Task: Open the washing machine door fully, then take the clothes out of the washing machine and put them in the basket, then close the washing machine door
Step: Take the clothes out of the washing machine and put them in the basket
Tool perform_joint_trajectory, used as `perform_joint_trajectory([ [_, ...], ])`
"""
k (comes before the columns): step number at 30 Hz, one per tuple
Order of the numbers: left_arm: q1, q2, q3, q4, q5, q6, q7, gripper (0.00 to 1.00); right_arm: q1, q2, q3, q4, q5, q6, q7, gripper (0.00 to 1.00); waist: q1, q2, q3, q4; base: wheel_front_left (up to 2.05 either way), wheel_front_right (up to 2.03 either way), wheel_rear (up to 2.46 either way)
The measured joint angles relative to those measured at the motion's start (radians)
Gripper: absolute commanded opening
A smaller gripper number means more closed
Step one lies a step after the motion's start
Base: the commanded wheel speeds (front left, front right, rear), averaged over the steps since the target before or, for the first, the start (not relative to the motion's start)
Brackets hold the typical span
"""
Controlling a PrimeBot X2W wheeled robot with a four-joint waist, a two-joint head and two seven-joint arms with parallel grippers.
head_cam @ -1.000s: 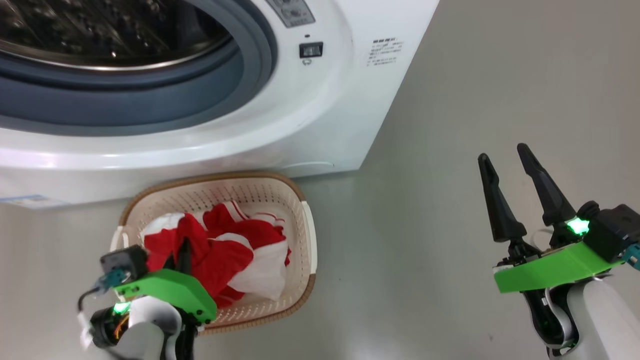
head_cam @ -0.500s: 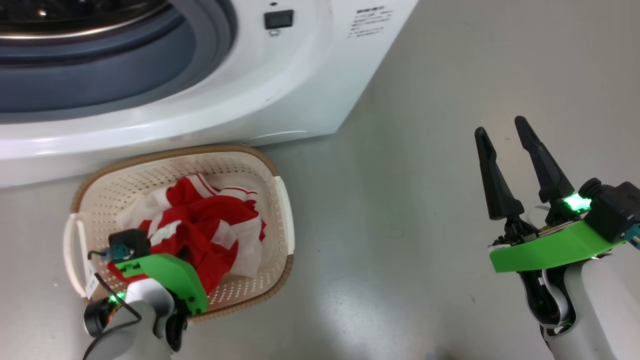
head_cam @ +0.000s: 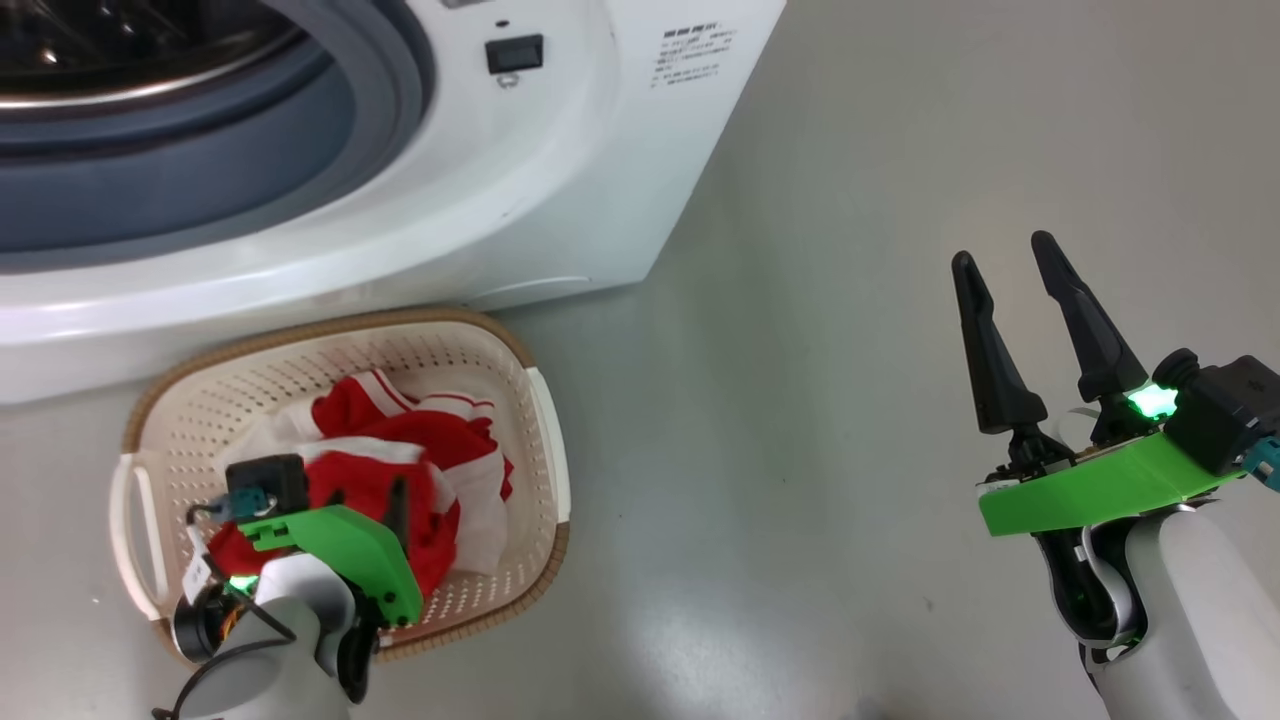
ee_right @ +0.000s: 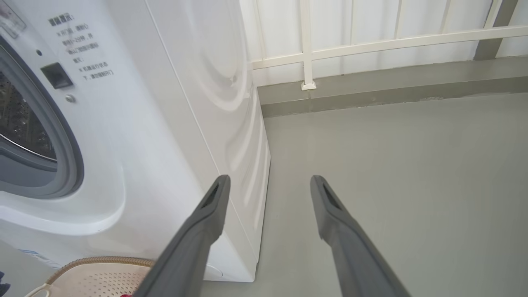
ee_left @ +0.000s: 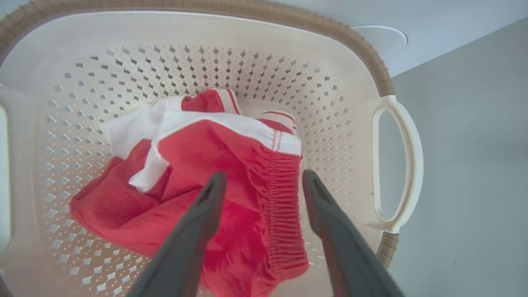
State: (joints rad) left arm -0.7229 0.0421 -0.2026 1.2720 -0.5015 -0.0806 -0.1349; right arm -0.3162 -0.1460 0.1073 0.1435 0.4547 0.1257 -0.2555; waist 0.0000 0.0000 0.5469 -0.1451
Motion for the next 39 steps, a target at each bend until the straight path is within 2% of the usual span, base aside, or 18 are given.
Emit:
perform_joint_trajectory([
  [7,0.002,-0.008,-0.024,-0.001,-0.004,-0.016,-0.07,1.0,0.009,0.014,-0.008,0.0,0.014,0.0,0.0,1.0,0.0,0.0,-0.065,0.021,0.0,0.0,0.0],
  [15,0.046,-0.013,-0.043,-0.1,-0.01,-0.025,-0.113,1.0,0.057,0.008,-0.018,0.02,0.01,0.0,0.0,1.0,-0.0001,0.0,-0.156,0.053,0.0,0.0,0.0],
  [23,0.204,0.013,0.016,-0.41,0.051,0.054,-0.115,1.0,0.093,0.017,-0.034,0.036,0.009,0.0,0.0,1.0,0.0,0.0,-0.252,0.081,0.0,0.0,0.0],
  [29,0.367,0.015,0.071,-0.651,0.097,0.064,-0.114,1.0,0.131,0.015,-0.025,0.065,-0.028,0.0,0.0,1.0,0.0,0.0,-0.333,0.095,0.0,0.0,0.0],
  [39,0.541,0.018,0.129,-0.866,0.127,0.073,-0.115,1.0,0.171,0.021,-0.029,0.088,-0.05,0.0,0.0,1.0,0.0,0.0,-0.429,0.101,0.0,0.0,0.0],
])
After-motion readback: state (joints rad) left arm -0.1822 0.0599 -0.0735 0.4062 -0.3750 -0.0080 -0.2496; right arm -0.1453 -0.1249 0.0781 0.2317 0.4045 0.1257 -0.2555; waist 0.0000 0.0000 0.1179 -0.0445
